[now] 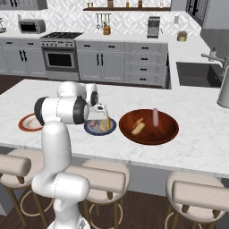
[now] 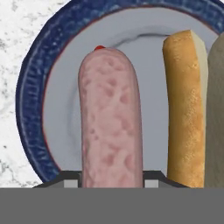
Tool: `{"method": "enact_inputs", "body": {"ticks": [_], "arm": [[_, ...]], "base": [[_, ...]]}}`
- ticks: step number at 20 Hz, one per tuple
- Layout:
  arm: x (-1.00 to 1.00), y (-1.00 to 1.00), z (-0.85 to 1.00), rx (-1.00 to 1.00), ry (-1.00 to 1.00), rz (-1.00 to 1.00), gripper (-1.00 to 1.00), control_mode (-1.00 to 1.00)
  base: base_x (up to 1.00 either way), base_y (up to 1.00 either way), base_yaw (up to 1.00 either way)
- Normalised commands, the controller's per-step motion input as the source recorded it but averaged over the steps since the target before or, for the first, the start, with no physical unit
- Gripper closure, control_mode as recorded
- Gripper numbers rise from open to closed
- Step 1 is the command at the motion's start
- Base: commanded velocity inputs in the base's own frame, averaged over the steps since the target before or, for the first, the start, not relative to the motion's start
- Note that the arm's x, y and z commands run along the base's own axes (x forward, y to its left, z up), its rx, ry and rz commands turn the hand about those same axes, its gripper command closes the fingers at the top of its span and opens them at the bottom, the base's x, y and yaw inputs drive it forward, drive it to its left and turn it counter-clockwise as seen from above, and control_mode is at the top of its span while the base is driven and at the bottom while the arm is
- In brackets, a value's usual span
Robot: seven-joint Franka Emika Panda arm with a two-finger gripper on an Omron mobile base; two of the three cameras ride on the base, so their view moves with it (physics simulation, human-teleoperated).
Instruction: Place one bun and one sausage from the bowl on each plate.
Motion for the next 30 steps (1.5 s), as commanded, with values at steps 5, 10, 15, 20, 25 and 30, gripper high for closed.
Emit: {"method": "enact_inputs", "body": {"ticks": [5,10,15,20,25,30], "arm": [[0.00,0.00,0.00,0.00,0.00,0.00,-1.00,-1.00],[0.00,0.00,0.00,0.00,0.00,0.00,-1.00,-1.00],[-0.16,0.00,0.26,0.00,0.00,-0.01,-1.00,-1.00],[-0.26,-0.01,0.74,0.00,0.00,-0.07,-1.00,-1.00],[-0.48,-0.39,0.72,0.01,0.00,-0.12,-1.00,-1.00],[-0.61,-0.68,0.46,0.03,0.00,-0.16,-1.00,-1.00]], "base": [[0.00,0.00,0.00],[0.00,0.00,0.00],[0.00,0.00,0.00],[0.00,0.00,0.00],[0.00,0.00,0.00],[0.00,0.00,0.00]]}}
